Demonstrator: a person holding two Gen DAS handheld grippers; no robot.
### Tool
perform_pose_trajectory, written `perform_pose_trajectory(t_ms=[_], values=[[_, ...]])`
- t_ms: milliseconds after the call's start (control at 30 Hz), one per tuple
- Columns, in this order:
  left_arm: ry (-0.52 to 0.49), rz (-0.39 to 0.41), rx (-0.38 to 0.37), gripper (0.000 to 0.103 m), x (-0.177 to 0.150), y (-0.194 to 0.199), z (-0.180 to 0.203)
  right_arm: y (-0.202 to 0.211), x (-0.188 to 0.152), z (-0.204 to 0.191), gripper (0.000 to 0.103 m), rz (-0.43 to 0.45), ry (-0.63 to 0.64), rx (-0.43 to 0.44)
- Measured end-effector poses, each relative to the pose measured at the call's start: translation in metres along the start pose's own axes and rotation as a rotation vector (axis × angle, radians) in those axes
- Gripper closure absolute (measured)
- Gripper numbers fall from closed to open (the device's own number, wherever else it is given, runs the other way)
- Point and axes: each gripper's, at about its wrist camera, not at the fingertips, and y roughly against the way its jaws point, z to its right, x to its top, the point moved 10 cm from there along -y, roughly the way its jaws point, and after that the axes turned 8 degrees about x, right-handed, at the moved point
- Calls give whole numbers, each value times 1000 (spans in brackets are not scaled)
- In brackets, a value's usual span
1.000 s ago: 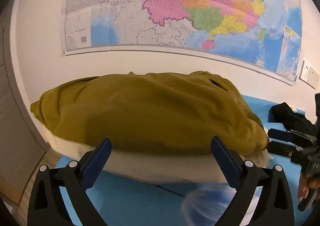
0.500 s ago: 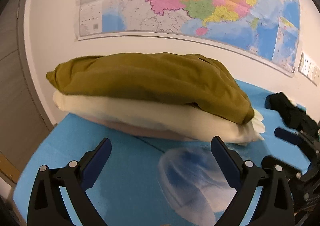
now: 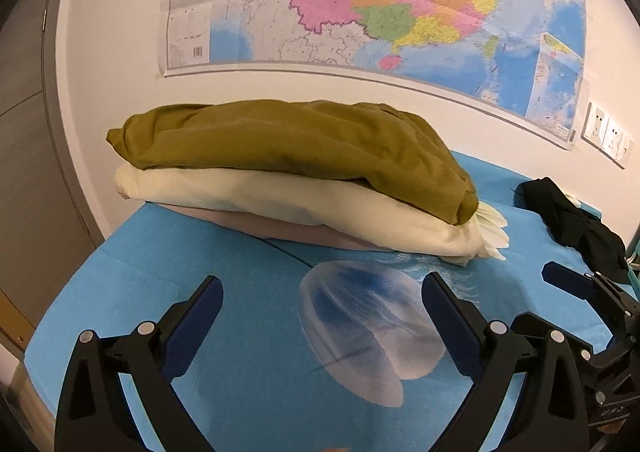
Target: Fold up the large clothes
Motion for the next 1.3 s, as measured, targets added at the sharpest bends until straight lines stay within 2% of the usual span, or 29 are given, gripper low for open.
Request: perform_pose_trajectory(t_ms=[1300], values=[[-21, 9, -16, 7, -8, 18, 8, 26, -4, -12, 6, 31, 4, 4]])
